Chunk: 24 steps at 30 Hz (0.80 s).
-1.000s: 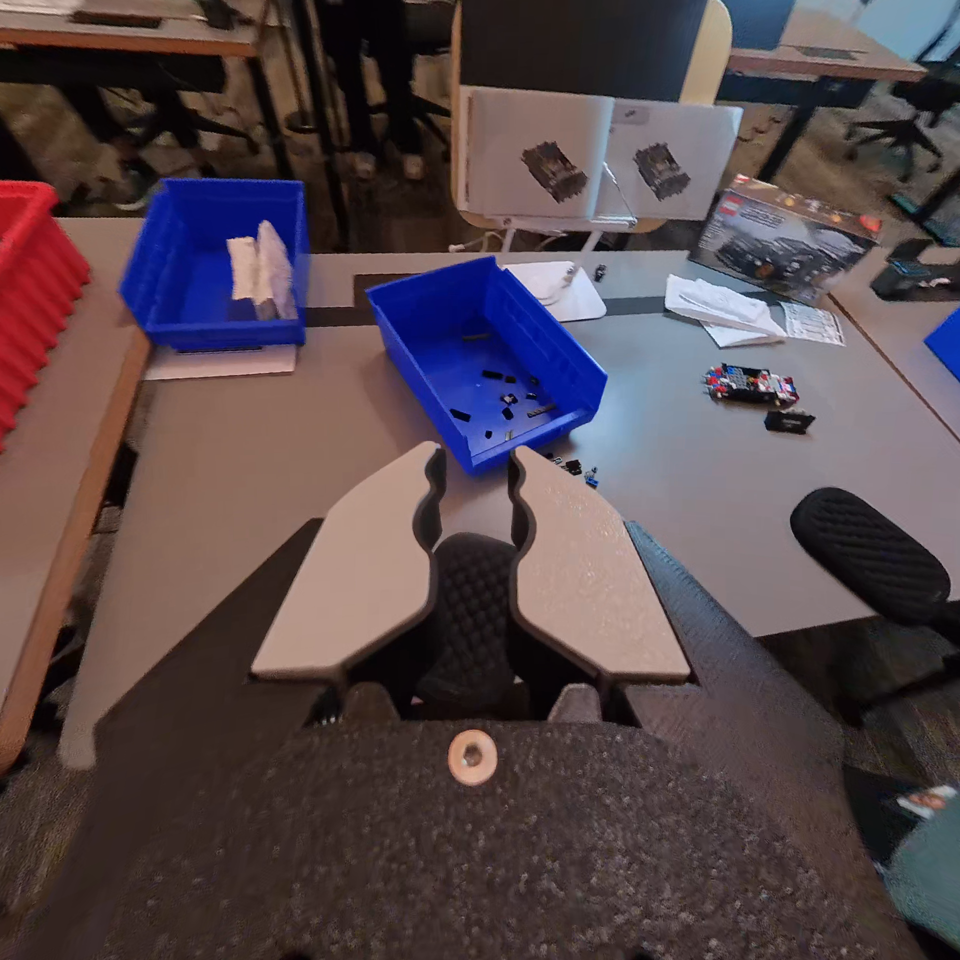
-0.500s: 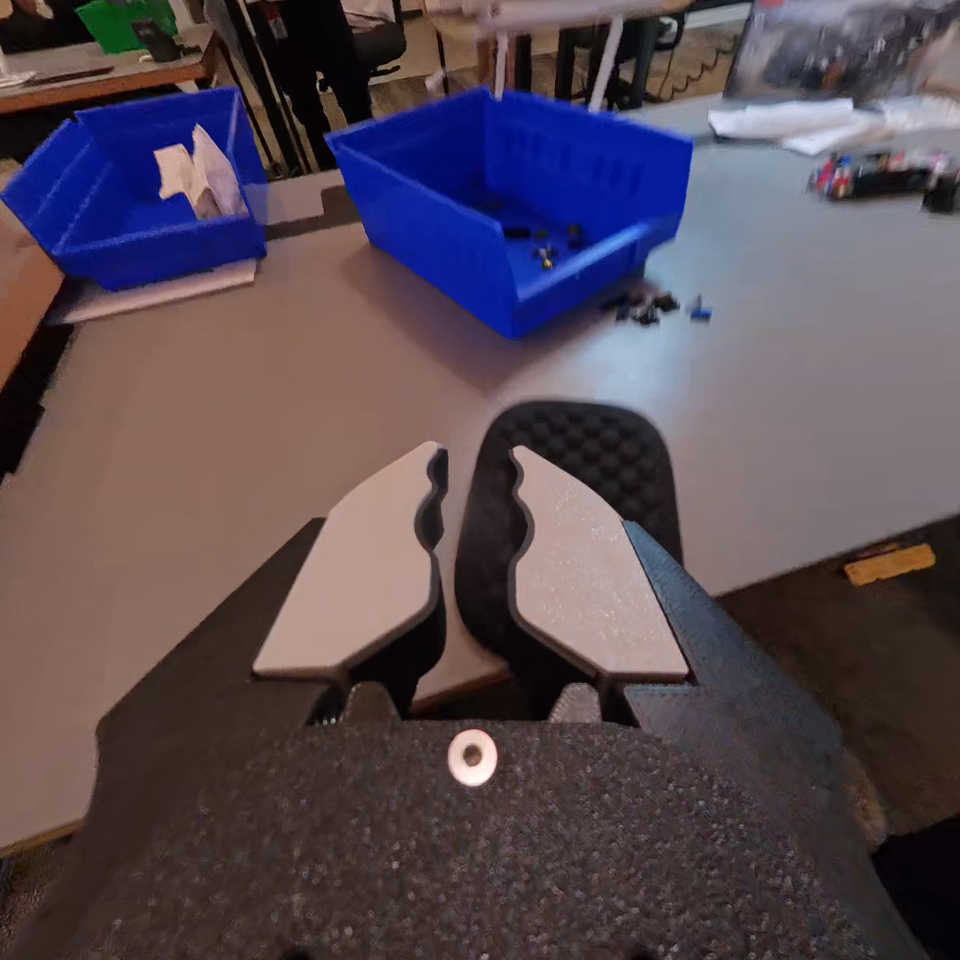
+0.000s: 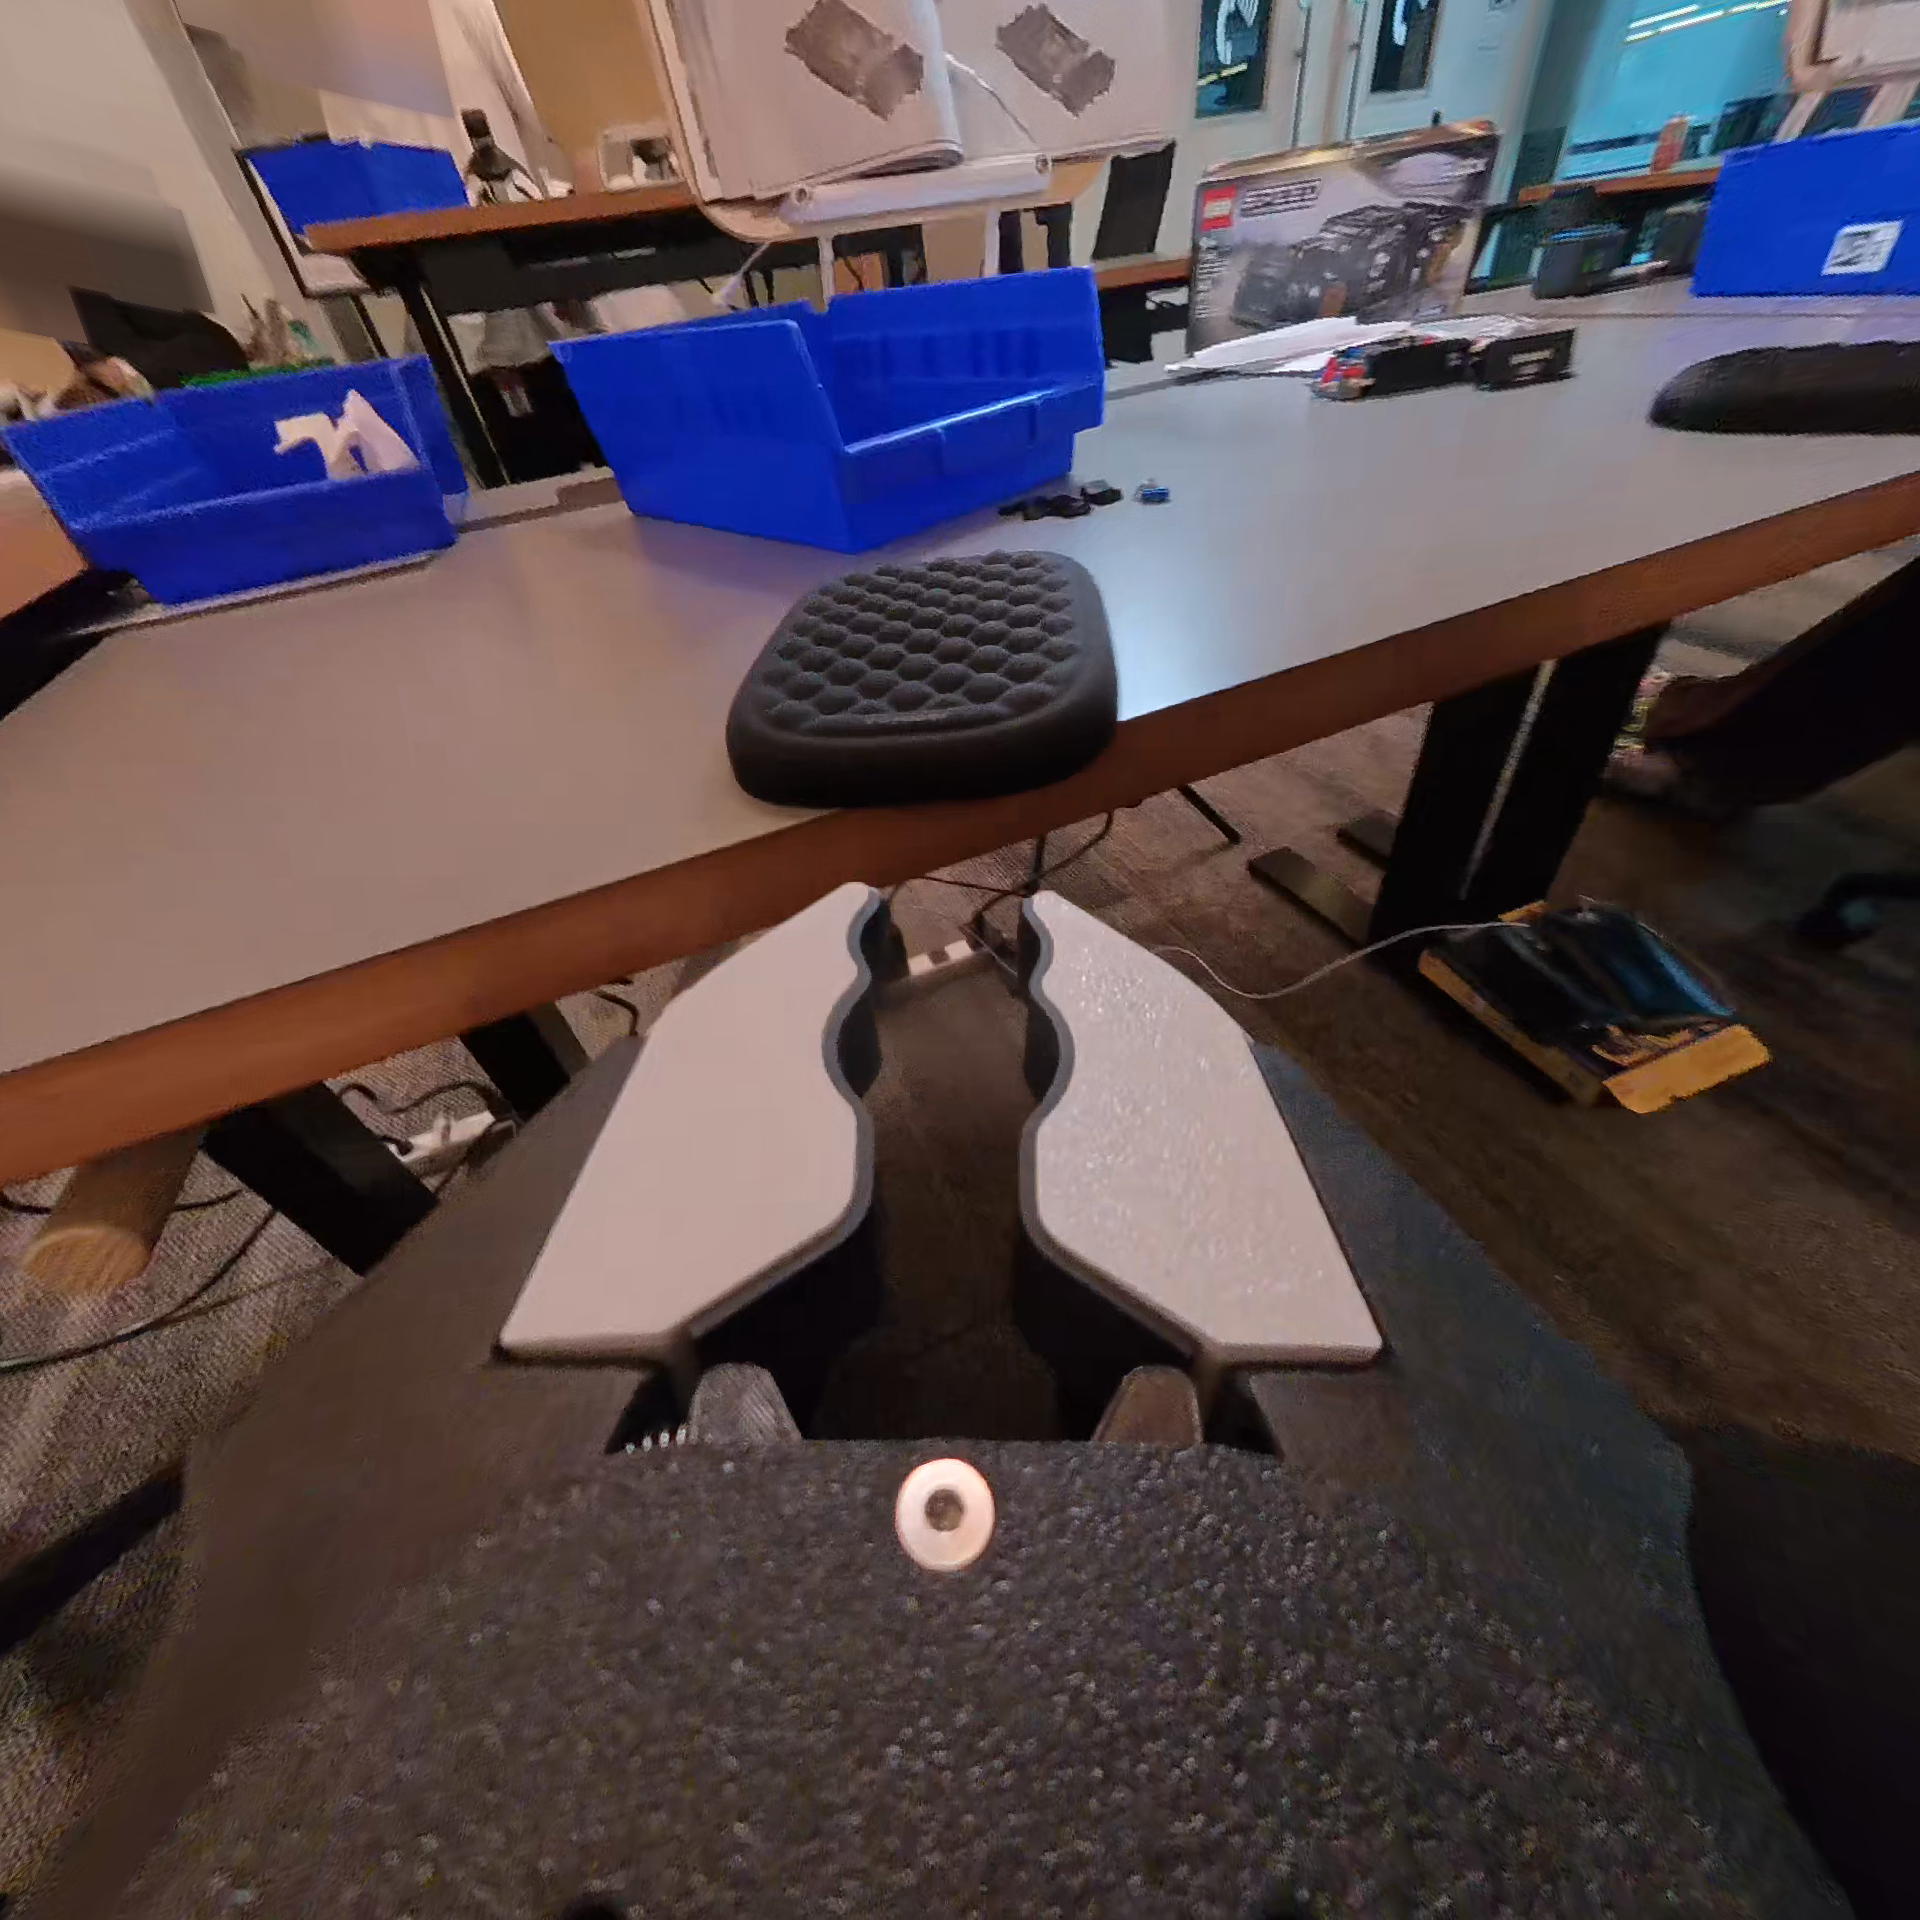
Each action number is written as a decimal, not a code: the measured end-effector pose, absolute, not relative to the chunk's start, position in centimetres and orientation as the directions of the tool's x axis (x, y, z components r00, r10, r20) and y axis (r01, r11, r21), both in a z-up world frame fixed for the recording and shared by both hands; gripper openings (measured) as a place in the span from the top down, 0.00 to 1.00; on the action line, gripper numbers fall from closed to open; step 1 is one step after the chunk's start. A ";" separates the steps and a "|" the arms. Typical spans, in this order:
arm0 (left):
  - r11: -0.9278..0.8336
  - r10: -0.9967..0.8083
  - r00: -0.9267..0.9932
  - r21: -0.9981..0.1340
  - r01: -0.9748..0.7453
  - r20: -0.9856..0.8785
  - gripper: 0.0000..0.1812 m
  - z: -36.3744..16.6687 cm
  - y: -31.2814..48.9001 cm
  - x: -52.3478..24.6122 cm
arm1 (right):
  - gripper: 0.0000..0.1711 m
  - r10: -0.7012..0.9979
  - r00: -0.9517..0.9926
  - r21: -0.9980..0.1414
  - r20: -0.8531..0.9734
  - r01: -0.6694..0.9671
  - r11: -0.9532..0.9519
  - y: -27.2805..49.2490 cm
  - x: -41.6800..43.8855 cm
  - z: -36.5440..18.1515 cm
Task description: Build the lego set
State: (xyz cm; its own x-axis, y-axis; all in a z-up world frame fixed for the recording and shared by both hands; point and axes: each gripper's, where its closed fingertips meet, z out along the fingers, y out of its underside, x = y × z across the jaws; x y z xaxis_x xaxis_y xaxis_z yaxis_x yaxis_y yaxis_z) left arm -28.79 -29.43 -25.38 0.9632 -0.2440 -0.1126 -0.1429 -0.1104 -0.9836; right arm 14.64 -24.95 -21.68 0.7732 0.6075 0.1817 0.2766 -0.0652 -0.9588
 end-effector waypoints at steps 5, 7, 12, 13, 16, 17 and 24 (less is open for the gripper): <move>-0.112 -0.272 0.951 -0.976 -0.186 -0.150 0.86 -21.4 -33.4 -29.6 | 0.66 0.495 0.826 -0.949 0.270 0.316 -0.009 -28.6 18.1 -15.9; -0.125 -0.279 0.948 -0.973 -0.192 -0.152 0.86 -20.9 -33.5 -29.7 | 0.66 0.468 0.851 -0.964 0.237 0.265 0.006 -28.8 19.0 -15.5; -0.104 -0.328 0.917 -0.957 -0.272 -0.225 0.85 -21.0 -29.1 -25.9 | 0.65 0.482 0.847 -0.966 0.223 0.258 -0.006 -25.7 20.5 -20.7; -0.083 -0.333 0.912 -0.957 -0.279 -0.238 0.85 -20.9 -27.6 -24.8 | 0.64 0.494 0.841 -0.967 0.222 0.256 -0.001 -24.4 20.6 -21.7; -0.008 -0.348 0.906 -0.966 -0.260 -0.241 0.85 -19.5 -23.1 -21.0 | 0.64 0.519 0.833 -0.978 0.191 0.209 0.025 -20.5 20.8 -22.4; 0.005 -0.358 0.902 -0.967 -0.256 -0.240 0.85 -18.9 -21.7 -19.8 | 0.64 0.524 0.832 -0.981 0.181 0.191 0.036 -19.5 20.9 -21.8; 0.012 -0.408 0.885 -0.971 -0.240 -0.224 0.82 -11.8 -17.0 -15.3 | 0.63 0.513 0.846 -0.989 0.144 0.109 0.098 -17.5 22.8 -12.4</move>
